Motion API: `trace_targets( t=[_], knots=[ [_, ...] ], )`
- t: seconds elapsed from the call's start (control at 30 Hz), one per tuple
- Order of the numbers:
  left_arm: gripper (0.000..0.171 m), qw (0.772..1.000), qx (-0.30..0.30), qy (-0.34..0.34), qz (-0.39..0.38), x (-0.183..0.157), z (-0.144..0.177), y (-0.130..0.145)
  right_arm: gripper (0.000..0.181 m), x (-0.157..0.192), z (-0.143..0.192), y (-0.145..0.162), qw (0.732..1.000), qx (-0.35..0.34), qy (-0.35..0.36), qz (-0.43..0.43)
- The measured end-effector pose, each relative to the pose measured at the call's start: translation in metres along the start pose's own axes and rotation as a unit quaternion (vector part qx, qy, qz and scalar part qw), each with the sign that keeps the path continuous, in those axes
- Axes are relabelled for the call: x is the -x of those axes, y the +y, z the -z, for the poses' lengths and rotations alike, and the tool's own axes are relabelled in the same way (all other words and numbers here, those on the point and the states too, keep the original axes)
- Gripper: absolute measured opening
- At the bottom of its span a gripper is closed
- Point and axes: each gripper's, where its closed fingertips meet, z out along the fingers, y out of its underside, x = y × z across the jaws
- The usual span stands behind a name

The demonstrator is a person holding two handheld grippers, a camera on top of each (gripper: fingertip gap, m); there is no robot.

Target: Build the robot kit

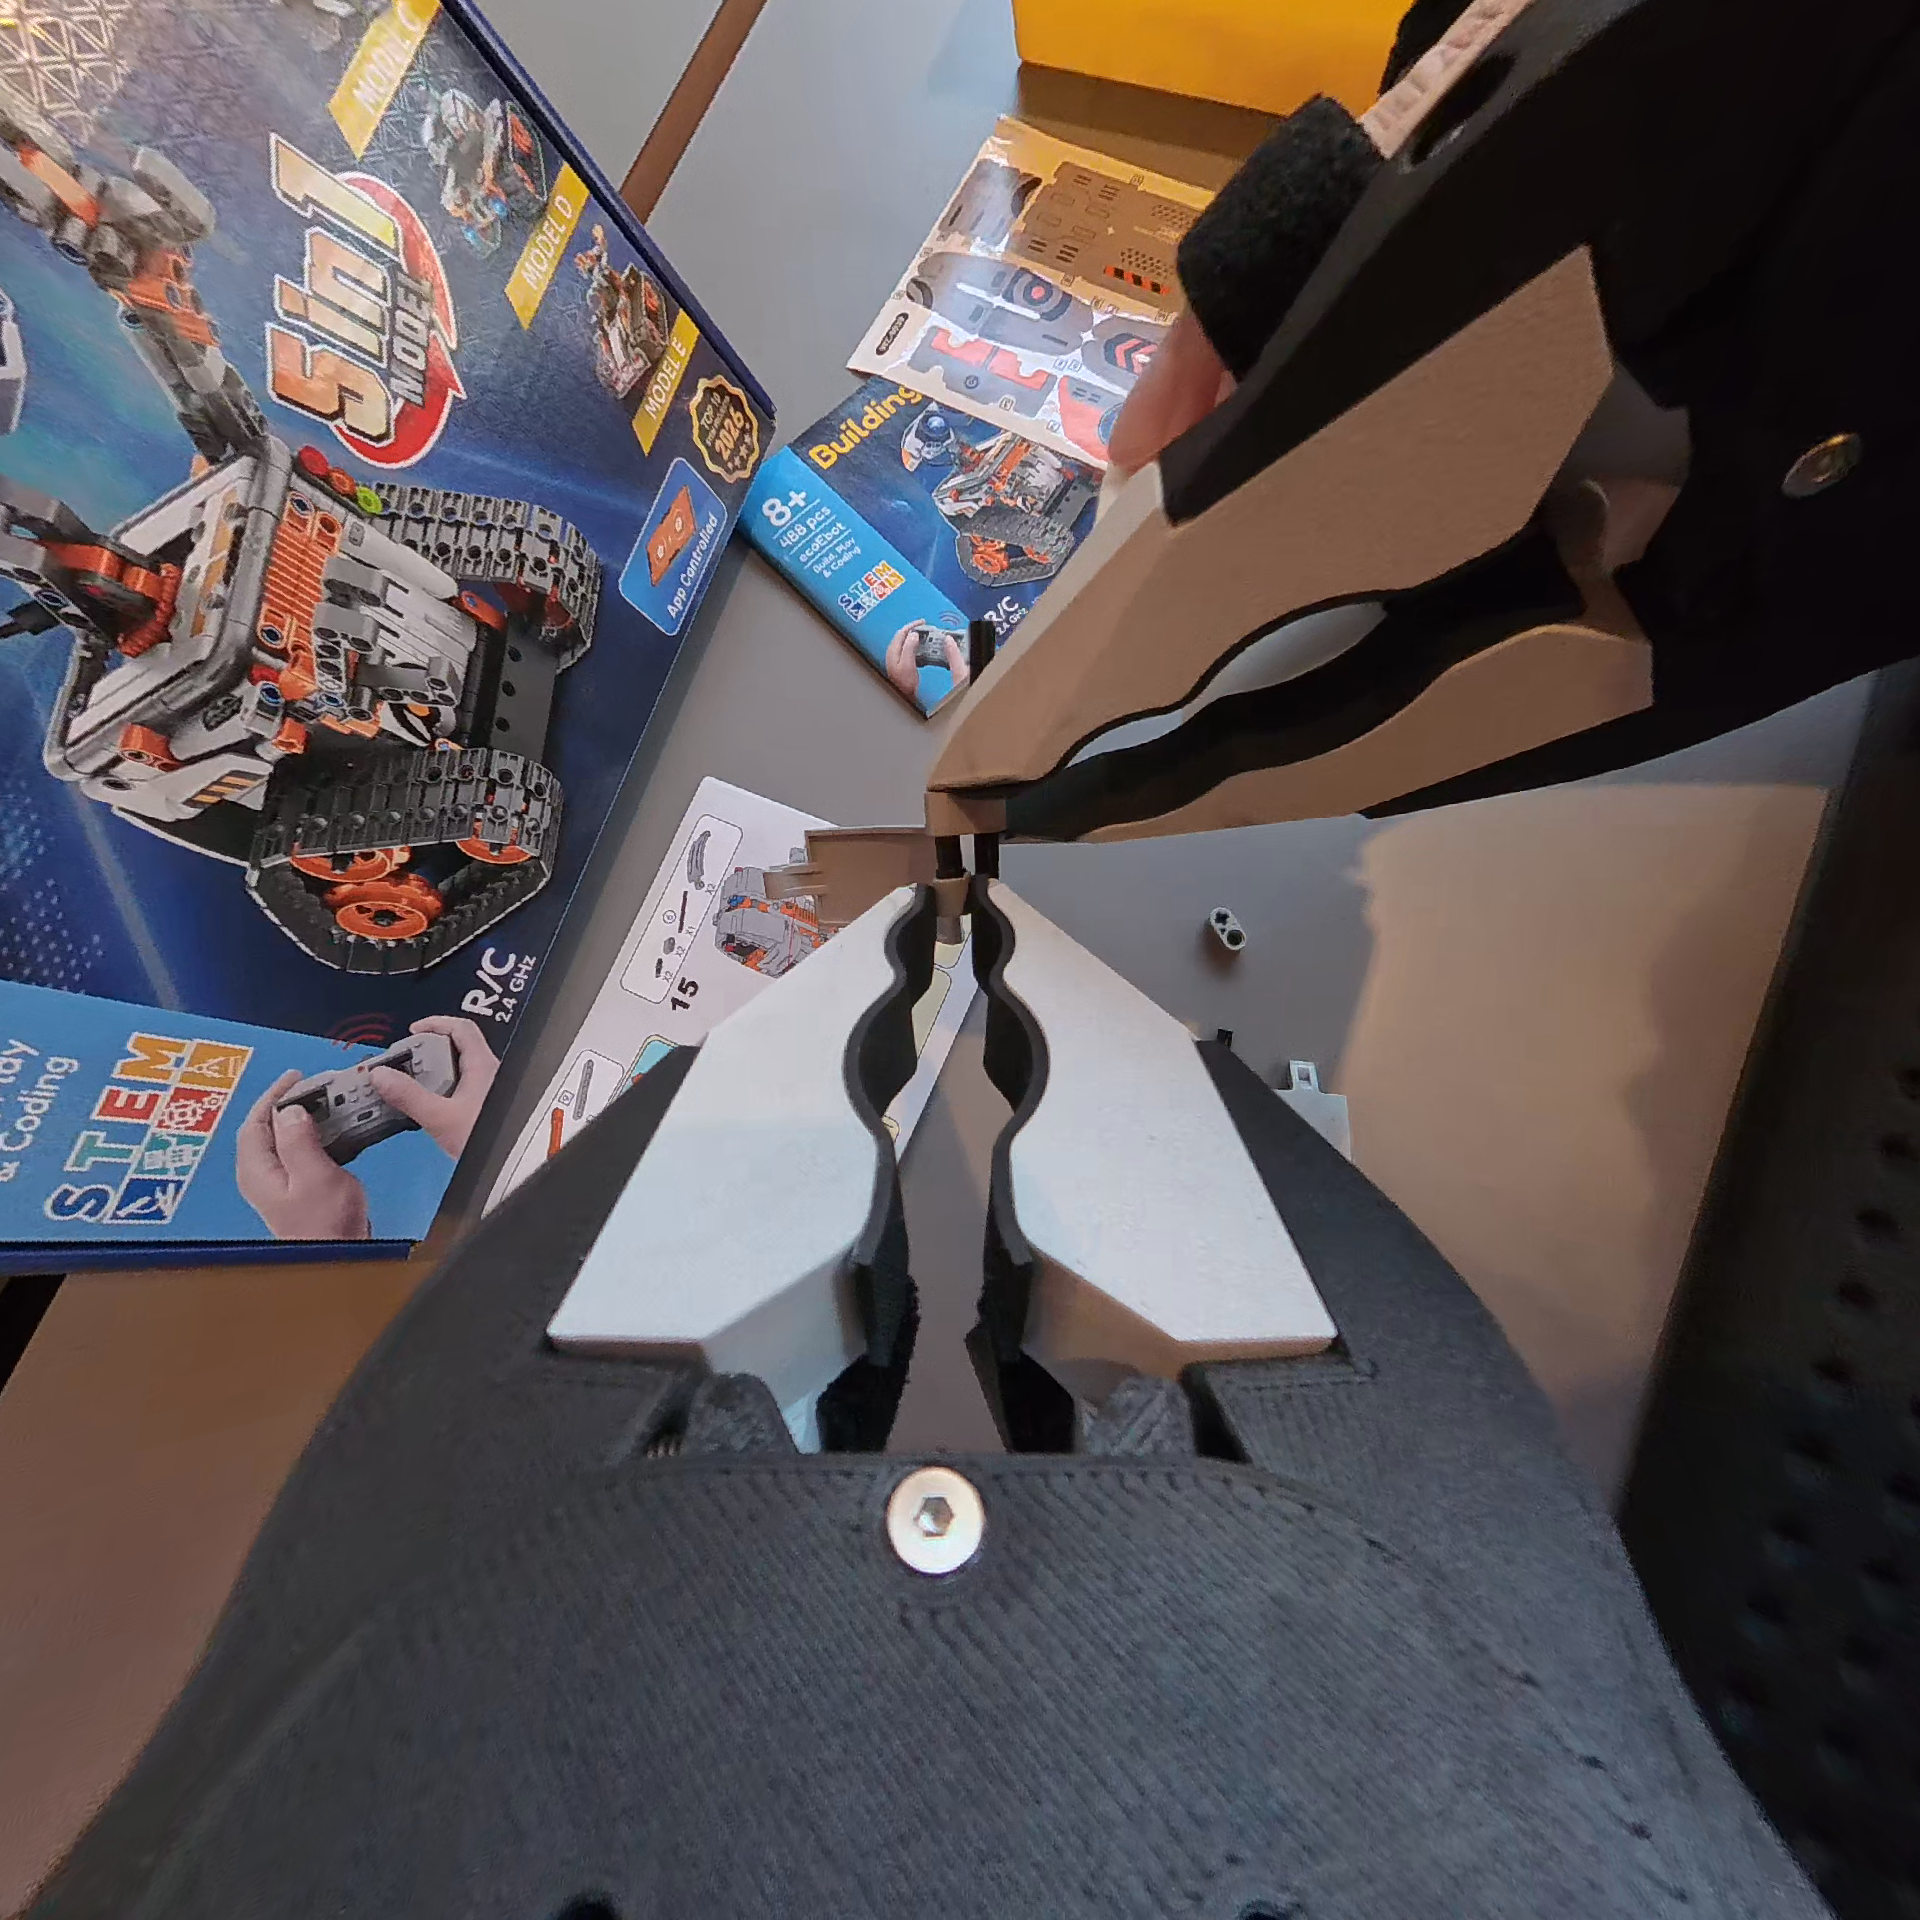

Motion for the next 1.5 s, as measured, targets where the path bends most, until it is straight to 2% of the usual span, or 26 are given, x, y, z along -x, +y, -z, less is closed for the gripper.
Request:
trace_targets(
  t=[0.2, 0.27, 0.3, 0.33, 0.37, 0.4, 0.43, 0.5, 0.63, 0.73, 0.8, 0.93, 1.1, 1.2, 1.27, 1.3, 1.33, 1.43, 1.5],
  knots=[
    [0.004, 1.000, -0.004, 0.001, -0.003, 0.001, -0.001, -0.001, 0.009, 0.003, -0.002, 0.004, 1.000, 0.016, -0.003, 0.010],
    [0.004, 0.998, -0.062, 0.031, 0.006, -0.007, 0.009, -0.018, 0.010, 0.018, -0.006, -0.002, 0.999, 0.002, -0.042, 0.013],
    [0.000, 0.994, -0.099, 0.045, 0.013, -0.012, 0.017, -0.030, 0.010, 0.026, -0.009, -0.016, 0.998, -0.030, -0.052, 0.014],
    [0.000, 0.995, -0.087, 0.036, 0.012, -0.010, 0.019, -0.027, 0.010, 0.026, -0.013, -0.020, 0.999, -0.025, -0.042, 0.021],
    [0.000, 0.999, -0.038, 0.008, 0.002, -0.002, 0.019, -0.012, 0.010, 0.030, -0.017, -0.014, 0.998, 0.002, -0.052, 0.026],
    [0.000, 1.000, -0.019, -0.018, -0.006, 0.006, 0.024, -0.005, 0.011, 0.034, -0.019, -0.007, 0.997, 0.021, -0.068, 0.018],
    [0.000, 0.999, -0.042, -0.021, -0.005, 0.007, 0.032, -0.008, 0.010, 0.037, -0.018, -0.005, 0.997, 0.018, -0.080, 0.009],
    [0.000, 0.997, -0.073, 0.025, 0.025, -0.001, 0.043, -0.016, 0.010, 0.039, -0.015, 0.001, 0.995, 0.017, -0.101, -0.004],
    [0.000, 0.997, -0.050, 0.008, 0.052, 0.013, 0.046, -0.001, 0.011, 0.034, -0.010, 0.010, 0.993, 0.010, -0.115, -0.034],
    [0.000, 0.996, -0.056, -0.009, 0.075, 0.024, 0.058, 0.005, 0.011, 0.036, -0.010, 0.026, 0.987, 0.024, -0.142, -0.070],
    [0.000, 0.994, -0.055, -0.033, 0.089, 0.035, 0.065, 0.010, 0.011, 0.048, -0.016, 0.036, 0.977, 0.029, -0.185, -0.106],
    [0.000, 0.991, -0.061, -0.063, 0.099, 0.045, 0.073, 0.013, 0.013, 0.088, -0.028, 0.035, 0.924, -0.002, -0.316, -0.215],
    [0.000, 0.991, -0.051, -0.052, 0.110, 0.042, 0.075, 0.016, 0.035, 0.110, -0.034, 0.037, 0.893, 0.004, -0.374, -0.248],
    [0.000, 0.991, -0.052, -0.057, 0.111, 0.045, 0.080, 0.017, 0.039, 0.093, -0.041, 0.023, 0.885, -0.040, -0.354, -0.301],
    [0.000, 0.990, -0.062, -0.059, 0.113, 0.047, 0.086, 0.016, 0.037, 0.064, -0.059, 0.007, 0.874, -0.087, -0.298, -0.374],
    [0.000, 0.989, -0.066, -0.060, 0.115, 0.047, 0.089, 0.016, 0.036, 0.050, -0.073, 0.005, 0.871, -0.090, -0.263, -0.405],
    [0.000, 0.989, -0.067, -0.060, 0.117, 0.048, 0.091, 0.016, 0.036, 0.040, -0.087, 0.007, 0.875, -0.079, -0.231, -0.417],
    [0.000, 0.989, -0.064, -0.062, 0.117, 0.048, 0.094, 0.020, 0.034, 0.020, -0.125, 0.017, 0.915, -0.033, -0.145, -0.376],
    [0.000, 0.989, -0.063, -0.066, 0.117, 0.050, 0.097, 0.021, 0.035, 0.022, -0.143, 0.019, 0.911, -0.003, -0.144, -0.386]
  ],
)
